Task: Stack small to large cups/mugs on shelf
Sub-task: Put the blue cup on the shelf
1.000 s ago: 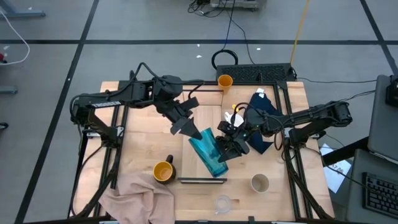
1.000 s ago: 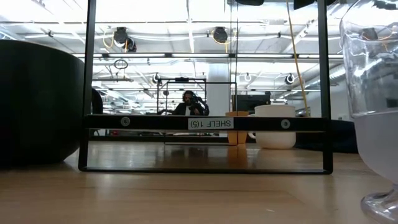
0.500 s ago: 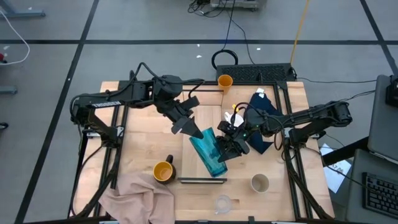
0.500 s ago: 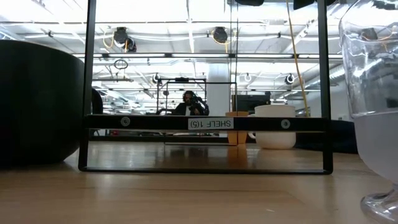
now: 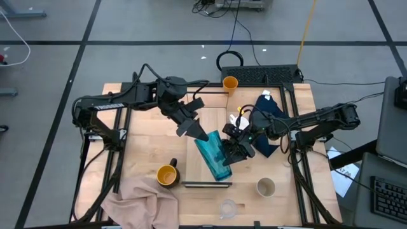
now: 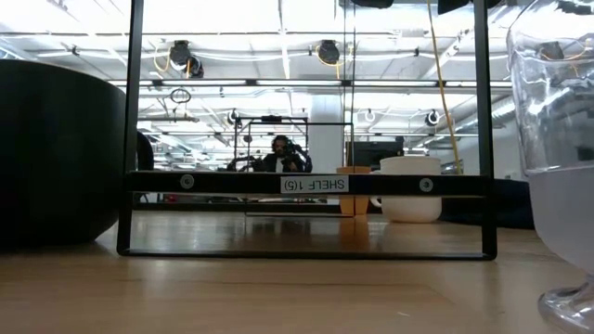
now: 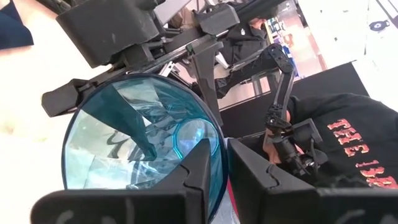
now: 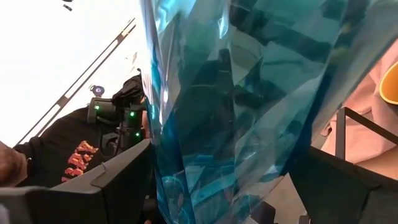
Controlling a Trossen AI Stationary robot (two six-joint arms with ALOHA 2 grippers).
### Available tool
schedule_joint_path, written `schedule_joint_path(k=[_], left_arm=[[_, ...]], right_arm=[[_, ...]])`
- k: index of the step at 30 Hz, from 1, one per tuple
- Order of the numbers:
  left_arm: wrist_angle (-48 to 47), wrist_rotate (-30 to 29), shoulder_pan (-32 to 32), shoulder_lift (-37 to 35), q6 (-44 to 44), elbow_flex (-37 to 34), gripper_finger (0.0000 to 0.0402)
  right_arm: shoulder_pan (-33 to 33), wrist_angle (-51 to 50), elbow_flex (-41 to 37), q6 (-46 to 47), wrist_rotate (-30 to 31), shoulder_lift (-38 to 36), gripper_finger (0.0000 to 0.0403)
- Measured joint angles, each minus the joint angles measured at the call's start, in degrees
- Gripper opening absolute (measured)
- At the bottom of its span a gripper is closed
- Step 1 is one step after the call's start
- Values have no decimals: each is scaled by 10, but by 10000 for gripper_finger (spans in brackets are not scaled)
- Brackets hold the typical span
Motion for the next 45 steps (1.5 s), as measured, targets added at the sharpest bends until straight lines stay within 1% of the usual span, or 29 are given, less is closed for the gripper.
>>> schedule_joint_path(k=[9,12,16,25,29,37,45], left_arm=[[1,1,0,-2,-12,0,51],[1,1,-2,-2,-11,0,59],[1,2,-2,-2,-12,0,94],[0,2,-2,-2,-23,0,200],[0,3,0,-2,-24,0,235],[-2,9,5,-5,-27,0,270],[-2,-6,41,-38,-25,0,289]], right_arm=[[0,4,0,1,-3,0,329],[0,4,0,1,-5,0,329],[0,6,0,1,-6,0,329],[0,6,0,7,-15,-1,329],[0,5,0,8,-15,-1,329],[0,3,0,6,-15,-1,329],[0,-1,0,5,-17,-1,329]])
